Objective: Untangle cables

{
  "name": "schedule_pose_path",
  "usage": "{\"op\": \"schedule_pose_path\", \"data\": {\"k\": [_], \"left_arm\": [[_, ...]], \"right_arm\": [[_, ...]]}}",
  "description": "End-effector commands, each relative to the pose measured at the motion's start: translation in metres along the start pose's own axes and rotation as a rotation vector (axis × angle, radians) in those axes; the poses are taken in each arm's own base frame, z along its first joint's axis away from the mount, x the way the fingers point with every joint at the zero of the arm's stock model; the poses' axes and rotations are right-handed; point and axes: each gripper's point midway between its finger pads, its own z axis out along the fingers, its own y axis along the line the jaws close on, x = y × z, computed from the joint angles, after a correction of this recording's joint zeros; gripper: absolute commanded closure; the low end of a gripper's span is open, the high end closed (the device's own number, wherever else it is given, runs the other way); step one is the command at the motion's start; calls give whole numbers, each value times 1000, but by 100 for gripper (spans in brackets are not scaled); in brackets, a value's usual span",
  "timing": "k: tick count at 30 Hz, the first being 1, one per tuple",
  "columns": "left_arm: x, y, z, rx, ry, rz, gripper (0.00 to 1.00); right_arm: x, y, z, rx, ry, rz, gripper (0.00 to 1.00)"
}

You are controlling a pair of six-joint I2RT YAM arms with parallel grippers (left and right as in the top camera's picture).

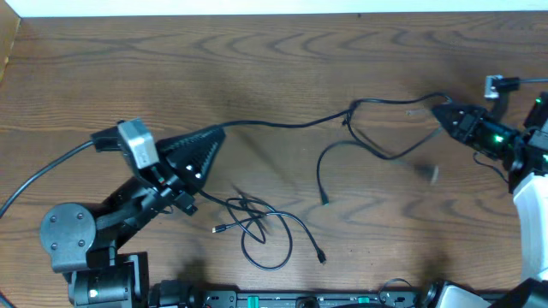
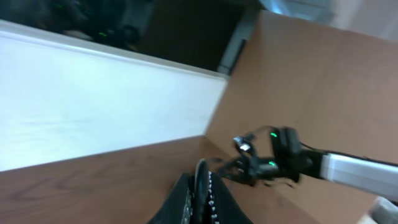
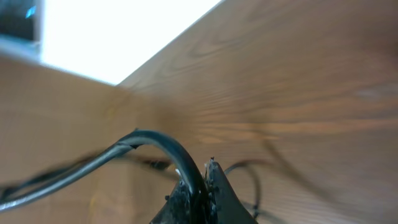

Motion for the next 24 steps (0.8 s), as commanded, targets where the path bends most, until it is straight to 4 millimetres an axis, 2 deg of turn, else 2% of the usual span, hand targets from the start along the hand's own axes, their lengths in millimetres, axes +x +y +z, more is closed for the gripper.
{"op": "schedule_pose_path", "data": {"k": [1, 6, 14, 17, 19, 21, 24], "left_arm": [[-17, 11, -9, -77, -56, 26, 93], [-35, 45, -28, -244, -138, 21, 92], [-60, 104, -76, -579, -285, 22, 93], [-60, 121, -92, -662, -302, -3, 93], [-56, 132, -99, -703, -296, -40, 92], [-50, 139, -101, -718, -283, -76, 92], [-41, 141, -93, -666, -234, -115, 93]], "right_arm": [[-17, -50, -15, 200, -75, 13, 99], [-23, -105, -38, 398, -128, 107, 99], [-20, -148, -57, 473, -148, 221, 99], [-19, -152, -59, 466, -152, 248, 99], [-19, -147, -56, 424, -145, 251, 99], [-19, -141, -53, 383, -137, 249, 99], [-17, -125, -44, 303, -110, 213, 99]]}}
